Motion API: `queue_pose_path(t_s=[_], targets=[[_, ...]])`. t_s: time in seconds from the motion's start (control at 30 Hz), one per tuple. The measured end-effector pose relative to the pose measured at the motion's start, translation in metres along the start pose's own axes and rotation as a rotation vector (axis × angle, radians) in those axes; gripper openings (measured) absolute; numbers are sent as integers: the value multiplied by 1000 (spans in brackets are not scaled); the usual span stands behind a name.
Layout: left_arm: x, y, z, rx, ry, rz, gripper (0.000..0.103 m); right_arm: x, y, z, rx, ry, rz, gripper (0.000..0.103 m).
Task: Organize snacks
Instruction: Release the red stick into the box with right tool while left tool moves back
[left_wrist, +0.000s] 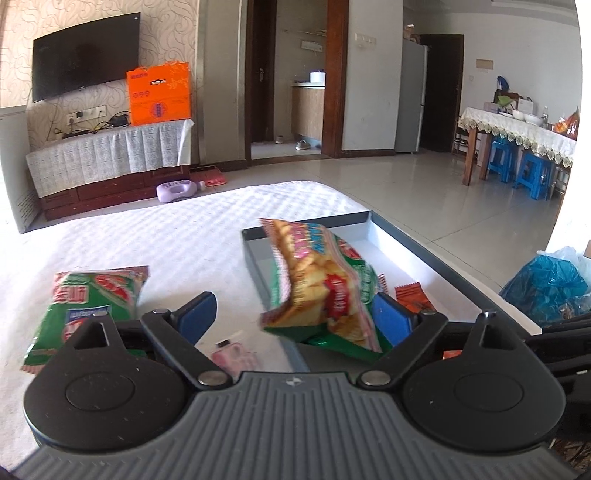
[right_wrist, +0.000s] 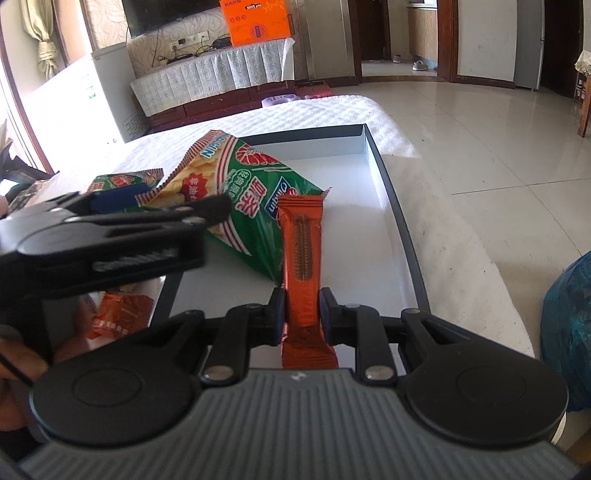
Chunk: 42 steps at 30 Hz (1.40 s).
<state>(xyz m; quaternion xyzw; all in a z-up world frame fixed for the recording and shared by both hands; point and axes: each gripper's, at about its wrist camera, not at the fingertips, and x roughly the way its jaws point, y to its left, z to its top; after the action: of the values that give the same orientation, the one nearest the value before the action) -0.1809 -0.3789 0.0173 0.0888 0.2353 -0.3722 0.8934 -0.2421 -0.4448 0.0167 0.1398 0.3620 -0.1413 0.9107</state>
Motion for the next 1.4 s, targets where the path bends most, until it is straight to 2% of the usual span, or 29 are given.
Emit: queue_pose_path(t_s=[0.27,0.77,0.83,1.03,1.17,1.27,1.33,1.4], targets=[[-32,17,-7,-3,-9,36,94,6,3,0,15,18,-23,24],[-90,51,-22,-31,0,158,94,-15,9,-8,46,-63,-15,26],[-99,56,-25,-43,0,173,94,-17,8,-10,50,-63,-22,32],[-124,68,-37,-75,1,216,94,-30,5,-11,86,-134,33,33],[-139,81,-43,-86,-1,254,94,-35,25,-8,11,-173,115,33],[-146,97,-43,-112,0,283,94,-38,51,-8,-93,-191,224,33],[-150,109,-44,-137,5,304,94,-33,76,-11,-201,-157,286,33],[-153,119,-44,-160,9,317,94,-22,101,-17,-315,-91,310,31]])
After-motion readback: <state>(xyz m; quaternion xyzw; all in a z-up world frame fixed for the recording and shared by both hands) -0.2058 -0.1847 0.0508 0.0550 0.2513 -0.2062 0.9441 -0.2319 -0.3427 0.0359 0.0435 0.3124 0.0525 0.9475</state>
